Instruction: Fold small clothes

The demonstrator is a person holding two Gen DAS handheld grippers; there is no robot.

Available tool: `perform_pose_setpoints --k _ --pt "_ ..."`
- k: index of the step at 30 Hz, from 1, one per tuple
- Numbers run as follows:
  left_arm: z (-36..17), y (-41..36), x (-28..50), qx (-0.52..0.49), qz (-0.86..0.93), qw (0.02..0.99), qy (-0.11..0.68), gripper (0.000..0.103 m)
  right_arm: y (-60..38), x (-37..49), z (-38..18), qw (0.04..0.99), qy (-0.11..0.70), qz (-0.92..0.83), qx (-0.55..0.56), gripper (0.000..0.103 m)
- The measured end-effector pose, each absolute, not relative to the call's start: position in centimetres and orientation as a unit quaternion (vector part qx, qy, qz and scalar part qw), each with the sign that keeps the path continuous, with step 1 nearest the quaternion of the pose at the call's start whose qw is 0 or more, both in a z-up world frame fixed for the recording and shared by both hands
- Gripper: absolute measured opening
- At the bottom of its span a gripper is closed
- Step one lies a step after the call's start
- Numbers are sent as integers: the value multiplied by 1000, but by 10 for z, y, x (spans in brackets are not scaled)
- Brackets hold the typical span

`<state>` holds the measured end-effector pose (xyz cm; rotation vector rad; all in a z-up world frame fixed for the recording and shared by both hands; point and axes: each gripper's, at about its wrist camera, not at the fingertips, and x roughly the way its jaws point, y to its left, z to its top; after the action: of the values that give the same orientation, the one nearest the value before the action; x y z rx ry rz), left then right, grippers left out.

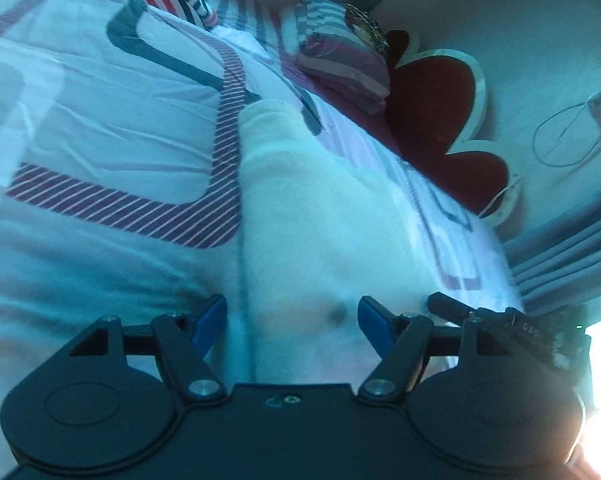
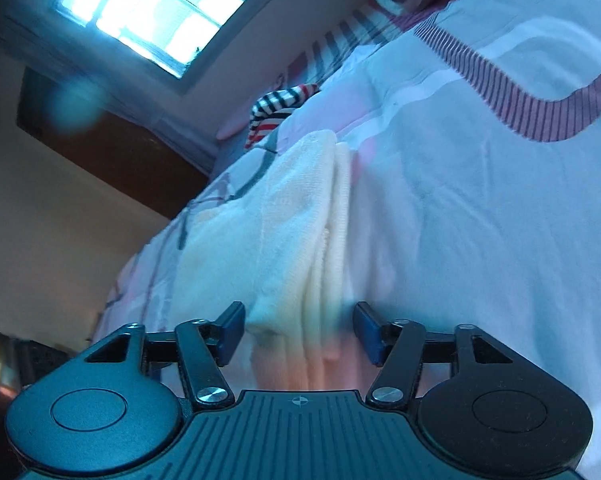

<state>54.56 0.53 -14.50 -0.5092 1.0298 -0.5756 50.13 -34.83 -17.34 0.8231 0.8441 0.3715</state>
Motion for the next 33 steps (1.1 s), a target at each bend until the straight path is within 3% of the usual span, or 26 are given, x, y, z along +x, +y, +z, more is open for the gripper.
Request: perform_pose_setpoints --k 4,12,14,15,16,20,25,33 --pt "-155 0 559 -273 -297 770 495 68 -340 514 -175 798 406 201 397 65" --pt "-153 -11 562 -245 -300 781 490 67 -341 523 -173 802 415 212 374 64" --pt "-147 -22 559 -217 -287 796 486 63 -327 527 -170 815 414 204 350 63" --pt "-143 -30 557 -186 -278 808 484 56 -321 528 -166 822 417 198 334 60" --pt "-140 -36 556 -160 -271 817 482 47 -315 529 -161 832 423 188 307 48" --pt "-127 -45 554 -130 -261 829 477 32 -296 524 -147 853 426 172 246 31" --pt "-106 -47 543 -89 -261 844 460 29 -268 511 -124 882 410 152 177 29" --pt "-72 2 523 -74 -255 864 428 29 -211 504 -89 891 379 184 168 28"
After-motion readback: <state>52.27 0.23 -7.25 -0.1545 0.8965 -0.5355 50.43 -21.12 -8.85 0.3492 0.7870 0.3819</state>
